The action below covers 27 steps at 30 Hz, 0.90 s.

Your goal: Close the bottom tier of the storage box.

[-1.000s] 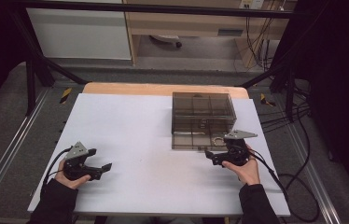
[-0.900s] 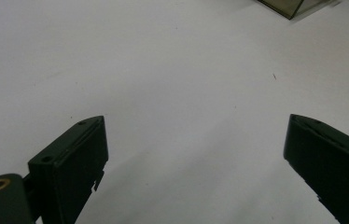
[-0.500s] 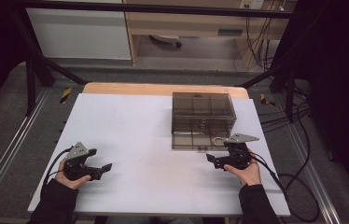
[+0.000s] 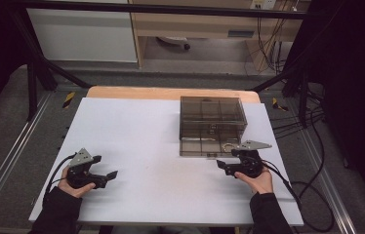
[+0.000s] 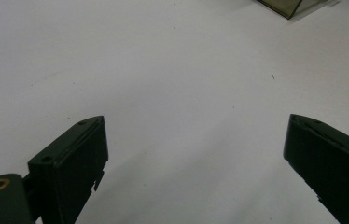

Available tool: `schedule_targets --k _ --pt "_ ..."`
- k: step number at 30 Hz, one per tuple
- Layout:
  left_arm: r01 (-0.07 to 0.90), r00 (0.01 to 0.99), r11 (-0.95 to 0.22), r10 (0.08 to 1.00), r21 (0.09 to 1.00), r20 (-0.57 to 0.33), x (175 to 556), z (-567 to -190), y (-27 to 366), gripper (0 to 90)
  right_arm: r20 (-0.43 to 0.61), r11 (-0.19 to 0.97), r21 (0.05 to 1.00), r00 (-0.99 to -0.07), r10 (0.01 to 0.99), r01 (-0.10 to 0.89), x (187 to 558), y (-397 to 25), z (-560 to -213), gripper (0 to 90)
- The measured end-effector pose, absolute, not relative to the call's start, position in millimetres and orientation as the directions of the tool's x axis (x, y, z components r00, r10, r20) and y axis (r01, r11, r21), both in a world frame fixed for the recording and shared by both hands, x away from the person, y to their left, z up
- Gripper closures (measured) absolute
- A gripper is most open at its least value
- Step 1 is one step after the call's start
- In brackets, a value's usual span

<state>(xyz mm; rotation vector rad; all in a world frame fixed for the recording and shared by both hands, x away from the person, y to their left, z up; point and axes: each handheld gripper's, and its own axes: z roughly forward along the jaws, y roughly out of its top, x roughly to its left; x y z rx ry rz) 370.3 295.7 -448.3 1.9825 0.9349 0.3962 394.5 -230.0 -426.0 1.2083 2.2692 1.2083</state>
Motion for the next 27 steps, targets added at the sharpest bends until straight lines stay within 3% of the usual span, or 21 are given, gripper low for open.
schedule_targets --k 15,27 --pt "0.462 0.665 -0.327 0.742 0.824 -0.079 370.8 -448.7 294.6 6.4 0.113 0.293 0.8 -0.611 0.784 0.524 392.0 -229.1 -426.5 50.7" --pt "0.464 0.665 -0.326 0.742 0.824 -0.08 370.6 -448.8 294.6 6.4 0.125 0.299 0.786 -0.613 0.78 0.541 393.6 -226.4 -430.3 65.8"
